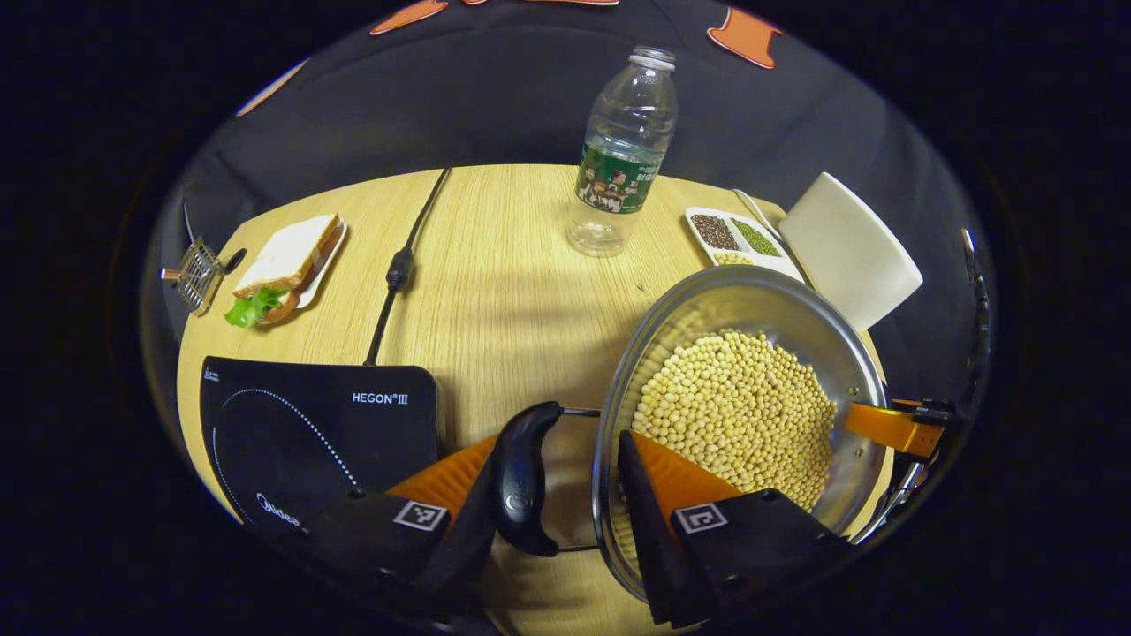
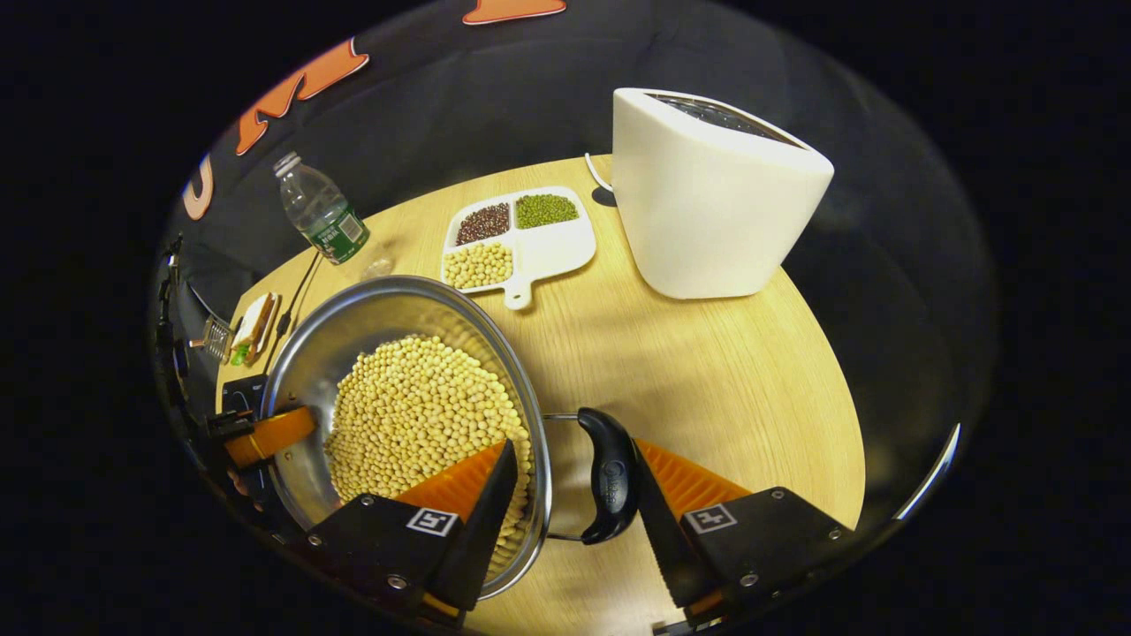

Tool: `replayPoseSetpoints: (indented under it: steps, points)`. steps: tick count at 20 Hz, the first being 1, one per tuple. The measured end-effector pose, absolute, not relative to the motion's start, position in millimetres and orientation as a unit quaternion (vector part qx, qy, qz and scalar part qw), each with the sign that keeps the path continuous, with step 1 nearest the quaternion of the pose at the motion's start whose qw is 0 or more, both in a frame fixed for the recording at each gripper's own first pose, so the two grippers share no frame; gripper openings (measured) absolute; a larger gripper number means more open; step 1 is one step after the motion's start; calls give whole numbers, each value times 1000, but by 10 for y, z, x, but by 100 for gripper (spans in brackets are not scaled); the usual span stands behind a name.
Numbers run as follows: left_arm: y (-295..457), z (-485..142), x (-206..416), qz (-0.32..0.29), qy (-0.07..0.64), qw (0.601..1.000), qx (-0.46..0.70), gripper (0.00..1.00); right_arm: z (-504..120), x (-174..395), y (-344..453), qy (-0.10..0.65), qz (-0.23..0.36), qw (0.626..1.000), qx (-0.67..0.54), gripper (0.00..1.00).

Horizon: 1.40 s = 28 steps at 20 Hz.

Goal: First push the handle of the pot to place it horizontally, then grasp the pot with both hands and set it on the induction cooktop.

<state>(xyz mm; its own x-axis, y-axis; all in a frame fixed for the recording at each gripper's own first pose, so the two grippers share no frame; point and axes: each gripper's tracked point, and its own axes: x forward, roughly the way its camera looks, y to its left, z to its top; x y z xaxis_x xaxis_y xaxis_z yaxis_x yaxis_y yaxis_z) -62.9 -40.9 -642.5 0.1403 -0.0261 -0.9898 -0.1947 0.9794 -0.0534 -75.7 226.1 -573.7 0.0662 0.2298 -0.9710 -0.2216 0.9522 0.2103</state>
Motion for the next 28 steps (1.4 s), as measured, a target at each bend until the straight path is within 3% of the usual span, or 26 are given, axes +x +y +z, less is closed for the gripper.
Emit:
replayPoseSetpoints:
  steps: [3,9,13,18,19,20,21,22,28]
  points:
    - [-397,-6438,-585,64,635,765,-88,73,-5800,-791,2251,667,141,732,5,69]
    - [-384,-6473,-508,60,621,778,-67,75,-5778,-832,2255,662,137,736,28,64]
    - [-350,-6386,-520,62,628,774,-40,74,-5755,-893,2295,682,134,717,43,58]
    - [-260,-5892,-402,75,593,802,-16,72,-5829,-856,2292,656,154,736,63,55]
    - [-240,-5789,-385,78,585,807,-11,73,-5854,-845,2307,652,160,739,64,60]
    - [-195,-5695,-369,83,579,811,-8,73,-5866,-845,2310,646,166,742,67,55]
    - [-152,-5586,-376,91,574,814,-6,73,-5889,-827,2329,641,174,745,68,60]
    - [-92,-5474,-371,99,567,818,-3,72,-5896,-816,2321,635,185,747,67,55]
    - [363,-4801,-547,142,542,828,28,72,-6077,-737,2395,608,254,748,72,55]
